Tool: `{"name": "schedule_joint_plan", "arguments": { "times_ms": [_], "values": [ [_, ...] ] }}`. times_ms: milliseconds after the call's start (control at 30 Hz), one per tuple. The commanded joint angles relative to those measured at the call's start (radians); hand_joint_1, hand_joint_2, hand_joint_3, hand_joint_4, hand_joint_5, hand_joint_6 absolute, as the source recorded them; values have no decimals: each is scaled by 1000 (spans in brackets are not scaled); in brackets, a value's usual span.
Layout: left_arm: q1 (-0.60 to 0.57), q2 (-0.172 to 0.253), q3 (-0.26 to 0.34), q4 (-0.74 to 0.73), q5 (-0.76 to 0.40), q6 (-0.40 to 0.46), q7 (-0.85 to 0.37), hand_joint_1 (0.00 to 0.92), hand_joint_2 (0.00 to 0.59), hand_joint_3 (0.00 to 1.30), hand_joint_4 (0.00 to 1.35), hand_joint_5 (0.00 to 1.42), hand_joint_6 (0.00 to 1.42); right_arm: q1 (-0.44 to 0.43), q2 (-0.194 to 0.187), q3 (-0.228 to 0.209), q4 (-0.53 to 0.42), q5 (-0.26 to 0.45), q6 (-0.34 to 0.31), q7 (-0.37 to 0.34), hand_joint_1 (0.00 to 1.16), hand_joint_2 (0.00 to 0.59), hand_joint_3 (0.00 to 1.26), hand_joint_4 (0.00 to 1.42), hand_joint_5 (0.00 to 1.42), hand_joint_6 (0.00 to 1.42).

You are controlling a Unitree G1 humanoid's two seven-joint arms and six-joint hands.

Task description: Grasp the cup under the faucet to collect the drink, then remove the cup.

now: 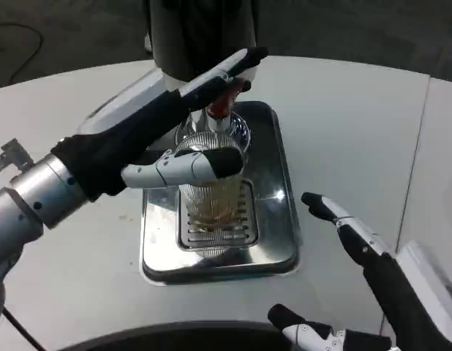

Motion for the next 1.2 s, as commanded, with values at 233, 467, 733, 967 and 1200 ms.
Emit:
{"name": "schedule_joint_plan", "arguments": {
  "times_ms": [233, 467, 733, 967, 1200],
  "values": [
    [32, 16, 4, 12, 10, -6, -11, 0, 75, 27, 0, 109, 77, -141, 6, 44, 162, 71, 87, -197, 766, 192, 103, 85, 61, 124],
    [33, 15, 3, 21, 17, -11, -7, 0, 72, 28, 0, 105, 77, -235, 5, 49, 325, 140, 92, -305, 756, 188, 74, 65, 40, 113],
    [28, 22, -7, 32, 35, -32, -5, 0, 72, 35, 0, 103, 77, -345, 16, 99, 500, 185, 77, -416, 745, 187, 63, 63, 28, 113],
    [29, 36, -14, 37, 56, -55, -7, 0, 73, 36, 0, 103, 77, -426, 20, 128, 617, 228, 67, -482, 740, 186, 62, 55, 26, 113],
    [24, 47, -14, 55, 68, -74, -9, 0, 73, 36, 0, 103, 77, -508, 27, 154, 731, 258, 46, -543, 737, 185, 57, 53, 26, 105]
  ]
}}
